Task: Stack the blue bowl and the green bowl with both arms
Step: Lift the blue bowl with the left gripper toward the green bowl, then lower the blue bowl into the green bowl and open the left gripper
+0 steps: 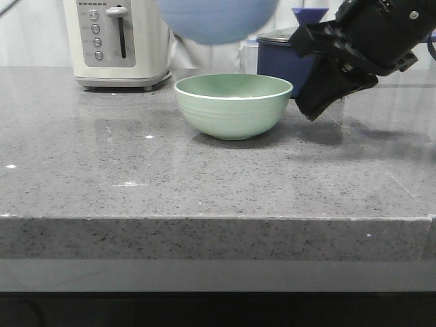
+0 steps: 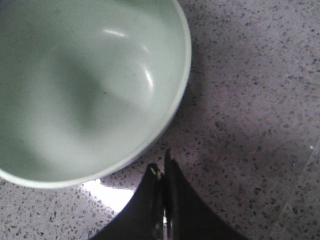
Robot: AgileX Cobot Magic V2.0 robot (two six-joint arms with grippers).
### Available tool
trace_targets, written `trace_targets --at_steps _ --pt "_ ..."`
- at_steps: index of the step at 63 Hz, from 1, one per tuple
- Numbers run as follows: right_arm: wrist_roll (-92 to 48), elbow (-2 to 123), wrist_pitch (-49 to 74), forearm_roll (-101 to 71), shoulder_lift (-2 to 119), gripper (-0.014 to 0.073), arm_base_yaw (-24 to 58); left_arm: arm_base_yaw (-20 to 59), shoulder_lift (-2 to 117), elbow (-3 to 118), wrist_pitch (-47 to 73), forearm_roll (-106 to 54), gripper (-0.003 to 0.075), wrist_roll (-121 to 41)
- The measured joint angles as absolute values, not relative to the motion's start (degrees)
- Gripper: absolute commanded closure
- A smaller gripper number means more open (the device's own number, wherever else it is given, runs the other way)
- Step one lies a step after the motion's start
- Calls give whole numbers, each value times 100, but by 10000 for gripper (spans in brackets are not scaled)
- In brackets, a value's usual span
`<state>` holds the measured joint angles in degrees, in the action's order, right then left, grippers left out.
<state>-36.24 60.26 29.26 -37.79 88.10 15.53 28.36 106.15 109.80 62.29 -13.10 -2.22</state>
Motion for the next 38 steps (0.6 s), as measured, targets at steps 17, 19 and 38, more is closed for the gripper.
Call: trace_targets --at_steps 17,19,38 --pt "-3624 6026 2926 -3779 8810 656 1553 3083 11131 11099 6271 -1199 740 -188" --pt "-3624 6026 2926 -3779 8810 656 1553 3083 11150 11099 6281 -1183 740 -188" --pt "-3624 6026 2937 -3779 8810 656 1553 3083 11253 11099 6272 -1004 740 -176"
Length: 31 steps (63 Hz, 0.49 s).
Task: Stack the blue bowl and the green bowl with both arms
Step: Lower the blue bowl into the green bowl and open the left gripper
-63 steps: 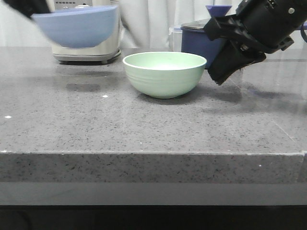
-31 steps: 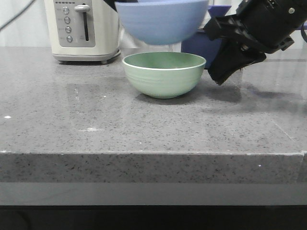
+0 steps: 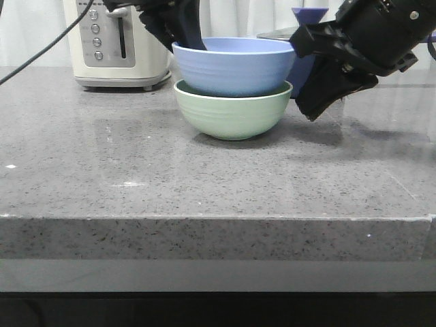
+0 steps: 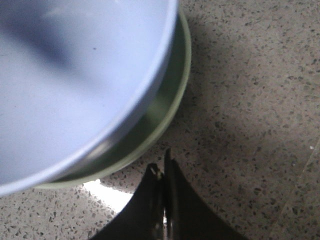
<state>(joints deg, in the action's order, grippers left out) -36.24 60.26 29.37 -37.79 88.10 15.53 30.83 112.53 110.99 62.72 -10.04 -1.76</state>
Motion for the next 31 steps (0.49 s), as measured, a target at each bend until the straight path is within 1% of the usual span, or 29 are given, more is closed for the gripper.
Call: trace_targets --at_steps 13,18,24,29,30,31 --pt "-3624 6026 2937 -3779 8810 656 1553 3083 11262 11099 6272 -990 739 -173" --pt "-3624 6026 2937 -3779 8810 656 1553 3083 11262 11099 6272 -990 718 -173" --pt "-3624 6026 2937 -3779 8810 656 1553 3083 11262 11099 6272 -988 625 -173" --pt "-3624 6026 2937 -3779 8810 656 1553 3083 11262 11099 6272 -988 500 -173" --pt "-3624 6026 2937 -3779 8810 656 1553 3083 11262 11099 6272 -988 465 -173" --pt "-3624 6026 2937 -3779 8810 656 1553 3083 11262 11099 6261 -988 453 -173"
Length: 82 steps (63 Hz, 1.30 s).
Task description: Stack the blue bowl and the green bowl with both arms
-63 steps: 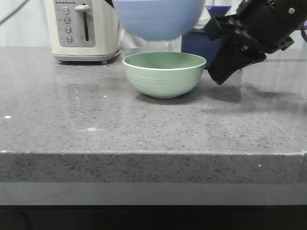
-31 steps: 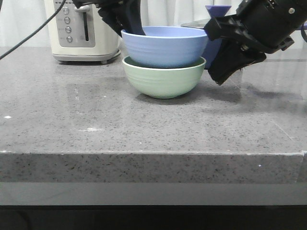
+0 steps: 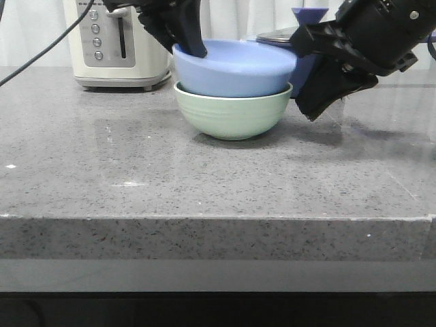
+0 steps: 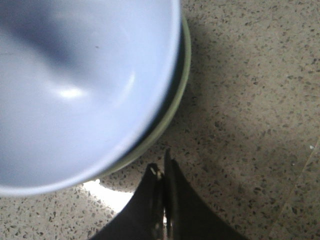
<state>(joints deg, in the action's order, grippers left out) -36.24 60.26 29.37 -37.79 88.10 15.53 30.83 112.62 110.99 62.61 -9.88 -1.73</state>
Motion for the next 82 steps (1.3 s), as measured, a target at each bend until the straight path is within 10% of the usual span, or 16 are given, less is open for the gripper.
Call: trace_targets --at_steps 9,38,82 --pt "-3624 6026 2937 -3779 8810 656 1553 3083 11262 11107 6261 -988 327 -173" --pt "-3624 6026 2937 -3779 8810 656 1553 3083 10432 10867 6272 -718 334 -173" --pt "-3624 6026 2937 -3779 8810 656 1553 3083 5748 6278 5698 -320 334 -61"
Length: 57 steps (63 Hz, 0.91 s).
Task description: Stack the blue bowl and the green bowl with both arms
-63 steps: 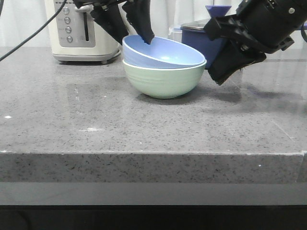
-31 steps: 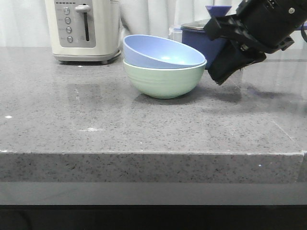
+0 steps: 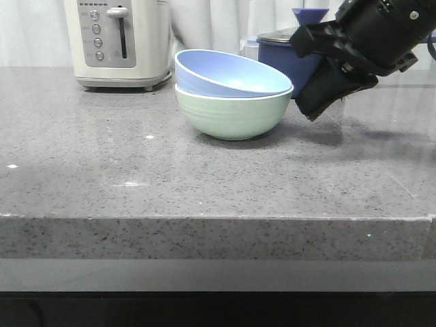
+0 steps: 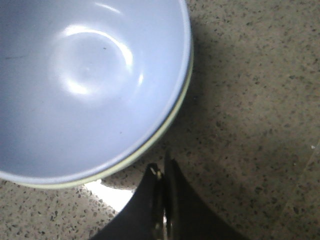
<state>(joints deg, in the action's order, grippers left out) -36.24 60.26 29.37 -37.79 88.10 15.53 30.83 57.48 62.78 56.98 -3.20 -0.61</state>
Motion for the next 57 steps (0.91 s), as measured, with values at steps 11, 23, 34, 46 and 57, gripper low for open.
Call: trace_targets --at_steps 11,23,34,46,57 --pt "-3624 6026 3061 -3767 8810 656 1553 3083 4812 5597 5698 -231 334 109" --pt "-3132 6026 3591 -3083 8472 648 1555 3083 4052 5202 5731 -152 334 377" --pt "-1714 6026 4121 -1559 7615 648 1555 3083 3705 5071 5778 -139 334 452" --pt "-500 5987 4880 -386 6494 648 1555 3083 3666 5071 5778 -130 334 464" --pt "-323 5685 5076 -345 5387 648 1555 3083 3662 5071 5616 -53 334 464"
